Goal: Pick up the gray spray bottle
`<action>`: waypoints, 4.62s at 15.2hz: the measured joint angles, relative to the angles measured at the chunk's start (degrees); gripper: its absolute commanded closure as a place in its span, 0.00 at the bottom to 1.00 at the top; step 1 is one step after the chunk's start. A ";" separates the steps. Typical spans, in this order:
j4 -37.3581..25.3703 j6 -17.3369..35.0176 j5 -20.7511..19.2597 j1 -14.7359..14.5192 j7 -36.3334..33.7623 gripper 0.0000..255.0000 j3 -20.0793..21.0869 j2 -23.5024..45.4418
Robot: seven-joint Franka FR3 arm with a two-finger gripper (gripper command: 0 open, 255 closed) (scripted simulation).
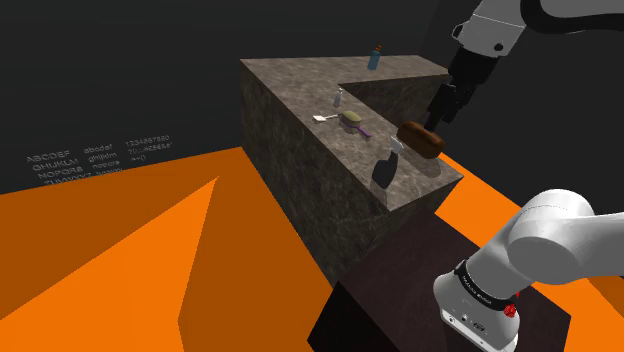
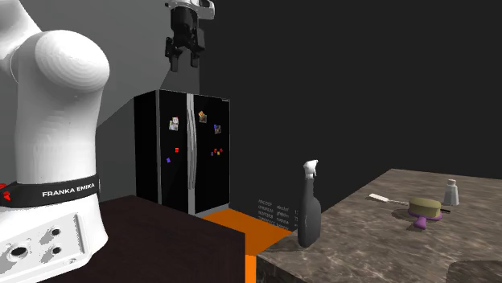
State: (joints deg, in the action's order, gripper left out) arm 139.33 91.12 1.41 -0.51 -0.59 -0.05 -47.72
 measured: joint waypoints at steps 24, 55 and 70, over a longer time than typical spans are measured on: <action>-0.21 34.42 -6.64 6.26 19.06 0.00 -18.80 32.52; -15.00 50.30 9.58 11.11 37.62 1.00 -22.67 64.38; -17.57 40.87 4.32 9.67 33.94 1.00 -24.53 56.74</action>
State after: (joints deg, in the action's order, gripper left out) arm 121.77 131.99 5.73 9.16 33.35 -24.58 9.02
